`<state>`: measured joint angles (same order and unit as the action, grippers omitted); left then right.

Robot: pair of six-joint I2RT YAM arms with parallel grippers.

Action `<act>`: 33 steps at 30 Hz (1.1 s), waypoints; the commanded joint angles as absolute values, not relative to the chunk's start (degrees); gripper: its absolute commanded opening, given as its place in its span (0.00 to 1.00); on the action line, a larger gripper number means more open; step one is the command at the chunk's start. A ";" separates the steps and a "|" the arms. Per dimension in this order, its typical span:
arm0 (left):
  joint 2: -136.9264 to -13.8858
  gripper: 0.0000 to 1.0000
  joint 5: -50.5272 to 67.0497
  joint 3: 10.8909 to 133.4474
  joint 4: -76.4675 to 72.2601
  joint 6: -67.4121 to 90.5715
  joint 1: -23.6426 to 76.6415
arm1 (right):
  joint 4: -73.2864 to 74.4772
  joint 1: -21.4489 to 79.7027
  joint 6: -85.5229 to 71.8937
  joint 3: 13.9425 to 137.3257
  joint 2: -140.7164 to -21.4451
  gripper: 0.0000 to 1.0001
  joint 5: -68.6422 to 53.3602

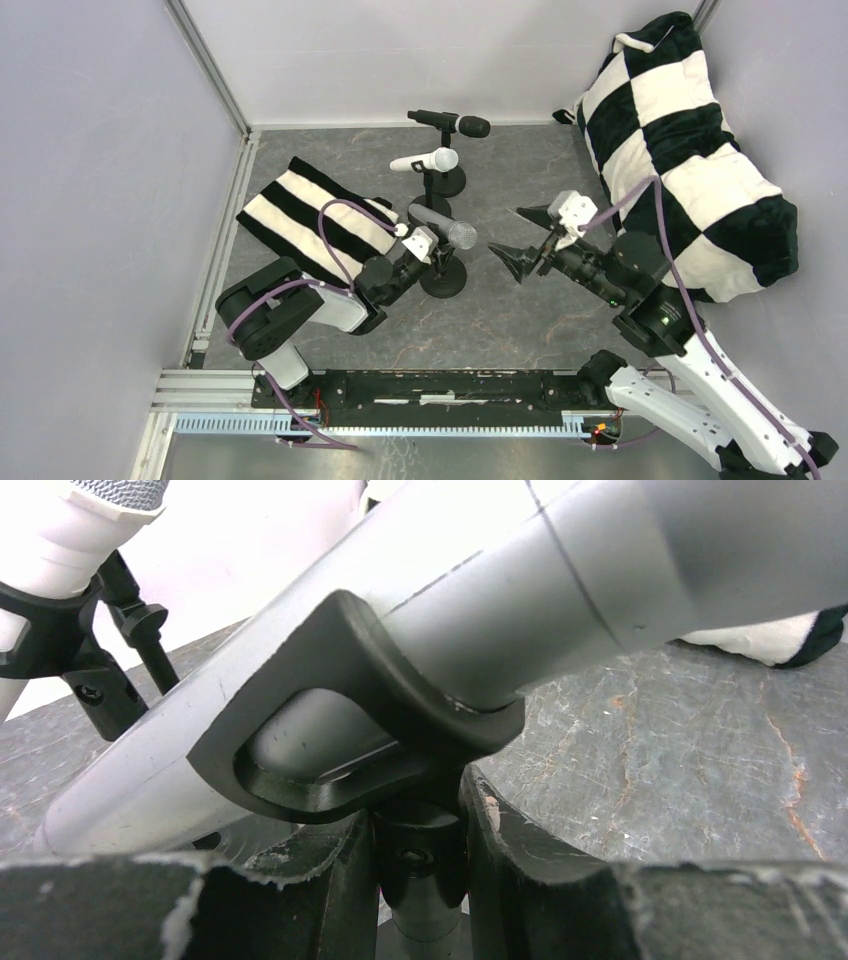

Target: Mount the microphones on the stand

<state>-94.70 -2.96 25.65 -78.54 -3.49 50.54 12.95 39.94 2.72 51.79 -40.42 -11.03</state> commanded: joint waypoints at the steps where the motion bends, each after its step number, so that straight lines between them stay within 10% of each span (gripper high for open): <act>1: -95.08 0.11 -11.79 26.92 -70.82 -7.10 51.20 | 10.94 39.71 5.81 46.95 -36.47 0.84 -5.00; 15: -106.63 0.15 -20.31 34.91 -81.22 -13.39 44.76 | 13.86 39.71 8.06 42.39 -30.01 0.85 -2.30; 26: -100.76 0.80 -18.13 30.77 -79.18 -12.43 45.27 | 13.06 39.72 7.06 40.96 -29.00 0.86 -3.06; 33: -87.66 0.99 -22.31 26.38 -67.92 -7.70 50.34 | 14.23 39.77 5.91 40.34 -28.38 0.86 -0.61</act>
<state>-96.66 -18.17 28.62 -72.69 -9.65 47.09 14.79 39.86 6.94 40.58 -29.17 -2.79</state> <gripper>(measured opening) 0.962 0.862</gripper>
